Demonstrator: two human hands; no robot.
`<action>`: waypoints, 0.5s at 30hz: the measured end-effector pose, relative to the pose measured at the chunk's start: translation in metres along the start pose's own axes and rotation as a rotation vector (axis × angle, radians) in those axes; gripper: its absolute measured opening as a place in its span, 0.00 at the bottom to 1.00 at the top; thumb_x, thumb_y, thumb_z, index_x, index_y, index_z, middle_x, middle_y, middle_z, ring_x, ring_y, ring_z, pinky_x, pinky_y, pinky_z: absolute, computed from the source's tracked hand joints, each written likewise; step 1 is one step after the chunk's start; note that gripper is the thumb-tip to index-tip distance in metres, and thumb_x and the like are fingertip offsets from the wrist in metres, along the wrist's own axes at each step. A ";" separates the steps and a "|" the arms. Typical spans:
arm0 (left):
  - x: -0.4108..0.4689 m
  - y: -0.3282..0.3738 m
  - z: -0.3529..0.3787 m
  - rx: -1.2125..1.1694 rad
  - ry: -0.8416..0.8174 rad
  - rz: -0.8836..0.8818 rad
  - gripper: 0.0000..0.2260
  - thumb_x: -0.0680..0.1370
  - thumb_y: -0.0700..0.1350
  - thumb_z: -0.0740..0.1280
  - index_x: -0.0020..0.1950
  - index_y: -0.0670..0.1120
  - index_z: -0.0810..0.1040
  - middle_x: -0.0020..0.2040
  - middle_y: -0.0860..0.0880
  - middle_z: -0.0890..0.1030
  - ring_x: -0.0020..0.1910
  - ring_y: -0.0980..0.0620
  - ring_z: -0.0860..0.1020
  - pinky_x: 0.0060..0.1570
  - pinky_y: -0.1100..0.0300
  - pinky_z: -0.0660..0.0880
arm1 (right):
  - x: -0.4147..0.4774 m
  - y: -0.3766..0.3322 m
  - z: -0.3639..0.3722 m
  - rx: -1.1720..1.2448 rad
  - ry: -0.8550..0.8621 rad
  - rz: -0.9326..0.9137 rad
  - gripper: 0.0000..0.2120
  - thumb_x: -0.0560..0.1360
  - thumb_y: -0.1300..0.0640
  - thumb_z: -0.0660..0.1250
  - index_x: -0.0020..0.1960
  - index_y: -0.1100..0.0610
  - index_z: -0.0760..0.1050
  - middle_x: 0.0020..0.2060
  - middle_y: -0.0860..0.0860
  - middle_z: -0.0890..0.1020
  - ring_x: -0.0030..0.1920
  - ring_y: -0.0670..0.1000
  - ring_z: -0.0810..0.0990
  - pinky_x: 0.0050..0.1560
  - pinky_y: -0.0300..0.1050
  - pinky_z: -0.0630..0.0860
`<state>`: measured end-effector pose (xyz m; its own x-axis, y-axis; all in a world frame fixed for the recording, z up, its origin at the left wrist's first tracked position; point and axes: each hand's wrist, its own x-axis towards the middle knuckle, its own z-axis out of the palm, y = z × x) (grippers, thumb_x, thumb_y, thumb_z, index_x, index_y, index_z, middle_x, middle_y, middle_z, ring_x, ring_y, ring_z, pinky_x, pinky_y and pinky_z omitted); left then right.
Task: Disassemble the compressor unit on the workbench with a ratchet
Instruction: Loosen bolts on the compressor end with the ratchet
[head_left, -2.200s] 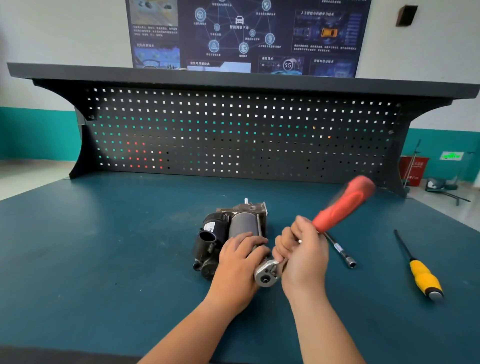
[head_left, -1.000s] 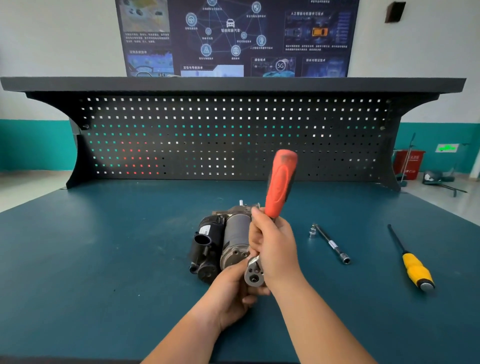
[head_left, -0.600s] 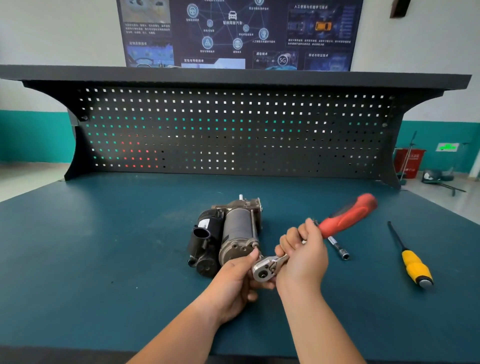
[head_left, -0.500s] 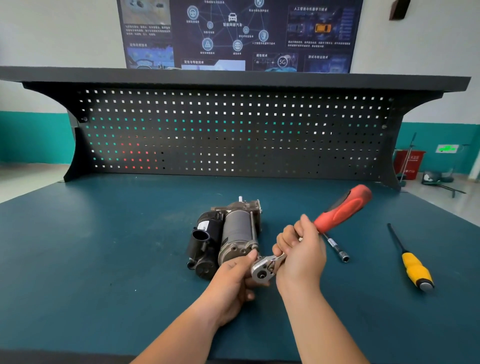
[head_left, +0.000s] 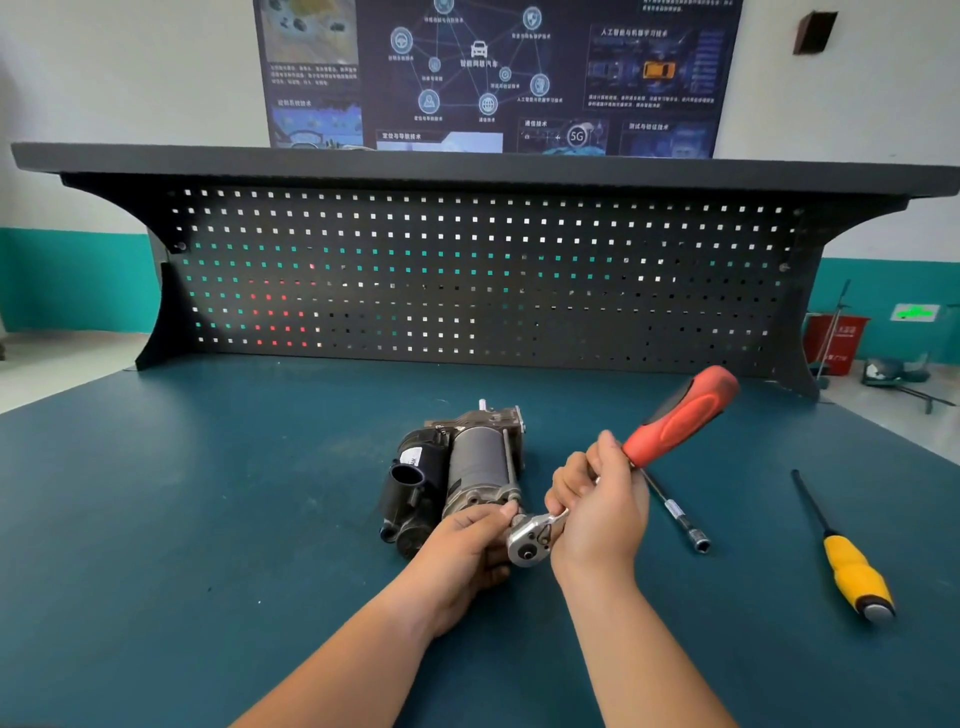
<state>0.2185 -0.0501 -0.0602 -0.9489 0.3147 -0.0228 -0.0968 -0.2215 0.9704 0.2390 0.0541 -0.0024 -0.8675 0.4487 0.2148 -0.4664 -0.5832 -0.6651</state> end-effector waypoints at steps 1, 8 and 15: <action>0.005 0.001 0.001 -0.008 0.009 -0.012 0.09 0.74 0.51 0.66 0.35 0.50 0.78 0.33 0.51 0.79 0.30 0.58 0.76 0.31 0.66 0.70 | 0.007 0.000 -0.001 -0.010 0.001 0.008 0.21 0.80 0.60 0.54 0.28 0.52 0.58 0.20 0.45 0.60 0.20 0.44 0.57 0.21 0.34 0.58; 0.043 0.006 0.018 -0.052 0.102 -0.045 0.11 0.76 0.51 0.66 0.35 0.51 0.74 0.33 0.53 0.75 0.32 0.56 0.75 0.33 0.64 0.67 | 0.061 0.003 -0.007 -0.059 -0.014 0.087 0.18 0.79 0.59 0.54 0.32 0.53 0.56 0.19 0.44 0.59 0.20 0.44 0.55 0.21 0.35 0.56; 0.056 -0.006 0.020 -0.105 0.185 -0.081 0.15 0.71 0.56 0.71 0.29 0.50 0.73 0.27 0.54 0.74 0.28 0.57 0.77 0.26 0.67 0.67 | 0.078 0.011 -0.011 -0.056 -0.036 0.128 0.18 0.80 0.58 0.54 0.32 0.52 0.55 0.19 0.44 0.57 0.19 0.44 0.54 0.20 0.35 0.56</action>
<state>0.1723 -0.0124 -0.0619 -0.9747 0.1630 -0.1528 -0.1966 -0.3002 0.9334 0.1681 0.0900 -0.0009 -0.9255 0.3476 0.1506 -0.3418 -0.5949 -0.7275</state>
